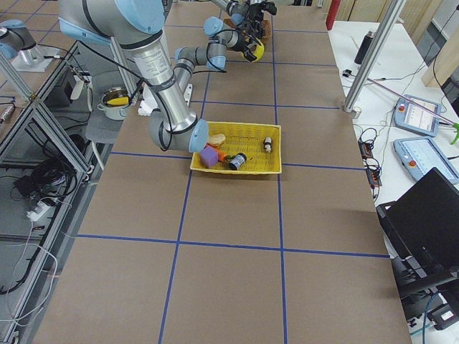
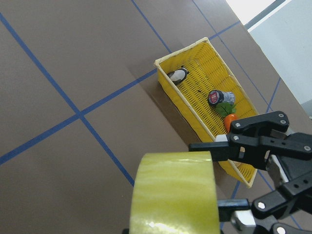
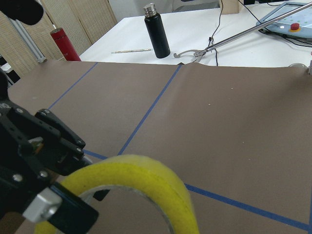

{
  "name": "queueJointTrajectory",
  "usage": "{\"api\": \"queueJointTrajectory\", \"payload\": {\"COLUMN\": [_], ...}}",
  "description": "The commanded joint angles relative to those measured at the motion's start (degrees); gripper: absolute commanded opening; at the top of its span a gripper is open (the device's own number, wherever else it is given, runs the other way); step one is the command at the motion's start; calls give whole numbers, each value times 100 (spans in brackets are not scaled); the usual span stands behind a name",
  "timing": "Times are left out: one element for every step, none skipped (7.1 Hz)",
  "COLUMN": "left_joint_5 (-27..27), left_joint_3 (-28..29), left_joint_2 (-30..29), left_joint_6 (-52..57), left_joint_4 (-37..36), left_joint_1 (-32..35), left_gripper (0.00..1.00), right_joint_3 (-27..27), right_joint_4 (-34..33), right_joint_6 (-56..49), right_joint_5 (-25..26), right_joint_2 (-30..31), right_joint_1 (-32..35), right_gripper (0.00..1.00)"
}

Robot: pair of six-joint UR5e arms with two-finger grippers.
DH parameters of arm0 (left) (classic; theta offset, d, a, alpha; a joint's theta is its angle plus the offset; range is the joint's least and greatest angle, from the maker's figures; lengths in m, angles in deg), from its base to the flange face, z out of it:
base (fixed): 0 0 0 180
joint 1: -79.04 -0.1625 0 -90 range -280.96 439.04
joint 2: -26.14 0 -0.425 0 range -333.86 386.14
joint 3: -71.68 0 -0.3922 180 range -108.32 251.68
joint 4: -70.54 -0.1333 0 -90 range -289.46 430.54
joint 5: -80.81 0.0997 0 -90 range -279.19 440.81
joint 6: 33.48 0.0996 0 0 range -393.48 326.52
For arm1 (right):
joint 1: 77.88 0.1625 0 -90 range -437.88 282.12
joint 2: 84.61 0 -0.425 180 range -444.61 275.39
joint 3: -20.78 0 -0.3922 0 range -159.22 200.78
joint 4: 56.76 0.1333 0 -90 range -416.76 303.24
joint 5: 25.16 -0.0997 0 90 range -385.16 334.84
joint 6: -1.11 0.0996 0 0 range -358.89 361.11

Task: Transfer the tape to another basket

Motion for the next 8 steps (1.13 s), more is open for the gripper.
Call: {"api": "queueJointTrajectory", "payload": {"left_joint_5": [62, 71, 62, 53, 45, 10, -17, -17], "left_joint_3": [31, 31, 49, 40, 23, 22, 5, 5], "left_joint_2": [68, 112, 139, 174, 331, 567, 831, 1190], "left_joint_6": [7, -2, -124, -473, -598, -608, -617, -704], "left_joint_4": [-3, -12, -12, 14, 15, 15, 102, 442], "left_joint_1": [33, 77, 155, 287, 453, 664, 883, 1051], "left_gripper": [0, 0, 0, 0, 0, 0, 0, 0], "right_joint_3": [184, 193, 184, 167, 141, 71, 1, -113], "right_joint_4": [25, 25, -36, -45, -54, -141, -620, -1121], "right_joint_6": [230, 475, 791, 1020, 1022, 1014, 909, 525], "right_joint_5": [-7, -7, 2, -7, -103, -1052, -1940, -2323], "right_joint_2": [229, 256, 308, 526, 868, 1054, 1125, 1126], "right_joint_1": [16, 51, 112, 261, 549, 1170, 1768, 2226], "right_gripper": [100, 100, 100, 100, 100, 100, 100, 100]}}
